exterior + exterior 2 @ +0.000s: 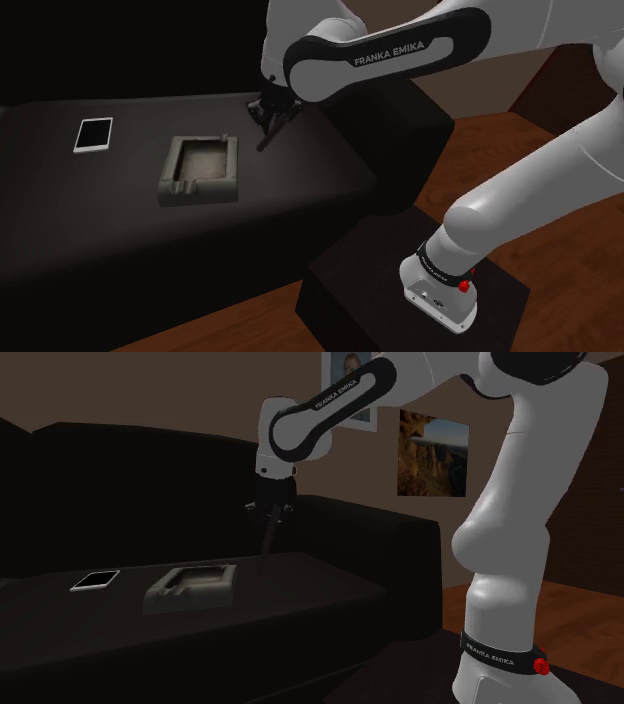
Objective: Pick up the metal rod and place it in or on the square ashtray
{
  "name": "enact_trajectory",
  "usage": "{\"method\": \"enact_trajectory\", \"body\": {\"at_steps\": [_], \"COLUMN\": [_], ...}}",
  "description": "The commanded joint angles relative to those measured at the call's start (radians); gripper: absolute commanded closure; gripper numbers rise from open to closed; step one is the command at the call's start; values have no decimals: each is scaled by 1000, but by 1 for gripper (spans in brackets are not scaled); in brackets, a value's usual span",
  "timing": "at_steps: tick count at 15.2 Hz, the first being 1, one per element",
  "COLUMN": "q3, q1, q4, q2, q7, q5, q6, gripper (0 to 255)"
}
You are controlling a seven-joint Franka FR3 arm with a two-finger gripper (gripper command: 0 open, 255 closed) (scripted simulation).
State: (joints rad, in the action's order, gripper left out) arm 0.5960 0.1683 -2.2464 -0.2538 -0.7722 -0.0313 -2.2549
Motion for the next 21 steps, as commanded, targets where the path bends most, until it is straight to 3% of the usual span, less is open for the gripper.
{"method": "enact_trajectory", "body": {"at_steps": [1, 7, 12, 21], "q3": [49, 150, 152, 127], "q1": [8, -19, -155, -165], "q4": [71, 327, 600, 520], "q2": [72, 331, 576, 607], "q7": [-73, -290, -430, -474], "q5": [-52, -269, -453, -494], "q6": [14, 106, 237, 139], "gripper": [255, 255, 255, 255]}}
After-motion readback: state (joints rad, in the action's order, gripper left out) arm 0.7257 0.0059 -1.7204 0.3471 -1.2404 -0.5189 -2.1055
